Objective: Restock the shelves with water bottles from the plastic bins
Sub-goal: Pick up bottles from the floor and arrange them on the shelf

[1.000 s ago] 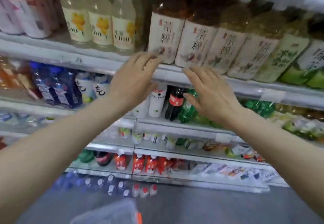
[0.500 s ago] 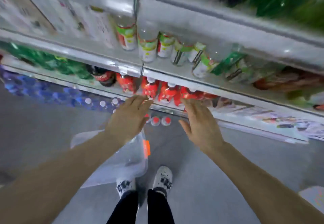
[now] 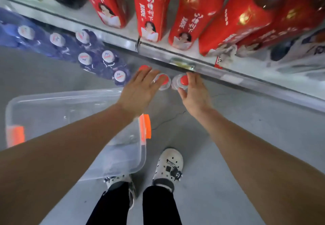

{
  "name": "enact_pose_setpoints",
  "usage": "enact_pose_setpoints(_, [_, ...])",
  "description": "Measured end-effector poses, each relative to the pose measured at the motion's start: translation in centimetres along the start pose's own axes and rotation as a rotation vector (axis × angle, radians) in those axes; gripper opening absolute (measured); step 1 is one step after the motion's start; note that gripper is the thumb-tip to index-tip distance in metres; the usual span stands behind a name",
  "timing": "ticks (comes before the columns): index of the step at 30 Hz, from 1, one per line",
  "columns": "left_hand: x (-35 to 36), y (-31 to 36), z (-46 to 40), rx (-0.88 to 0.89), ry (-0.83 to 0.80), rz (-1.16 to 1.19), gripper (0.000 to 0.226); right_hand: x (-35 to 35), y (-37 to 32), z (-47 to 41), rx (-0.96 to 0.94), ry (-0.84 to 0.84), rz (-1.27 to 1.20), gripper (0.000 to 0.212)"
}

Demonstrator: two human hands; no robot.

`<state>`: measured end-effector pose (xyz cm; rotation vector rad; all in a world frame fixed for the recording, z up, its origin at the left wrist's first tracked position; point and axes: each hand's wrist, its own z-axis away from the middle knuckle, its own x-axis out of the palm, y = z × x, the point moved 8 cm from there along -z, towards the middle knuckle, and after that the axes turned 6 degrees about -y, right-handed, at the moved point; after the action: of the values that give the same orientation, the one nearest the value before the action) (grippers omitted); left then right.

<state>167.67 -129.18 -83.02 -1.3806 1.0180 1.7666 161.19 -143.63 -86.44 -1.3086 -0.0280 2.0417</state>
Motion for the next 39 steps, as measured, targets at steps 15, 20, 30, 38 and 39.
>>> enact_pose_setpoints(15, [2.9,-1.4,0.0,-0.001,-0.182,0.115,0.091,-0.4,2.6,-0.6,0.152,0.096,-0.354,0.035])
enact_pose_setpoints(20, [-4.0,0.4,0.2,-0.187,-0.481,0.385,0.085,-10.3,-0.1,5.1,0.126,0.042,-0.448,0.040])
enact_pose_setpoints(30, [-30.0,8.2,7.2,-0.223,-0.406,0.809,0.074,-36.0,-13.5,22.0,0.004,0.019,-0.733,0.028])
enact_pose_setpoints(38, [-49.4,12.4,10.6,-0.174,-0.202,0.921,0.081,-51.0,-24.8,33.8,-0.129,0.323,-0.592,0.036])
enact_pose_setpoints(39, [-51.3,12.9,10.7,-0.155,-0.179,0.915,0.082,-52.4,-25.8,35.0,-0.133,0.331,-0.556,0.037])
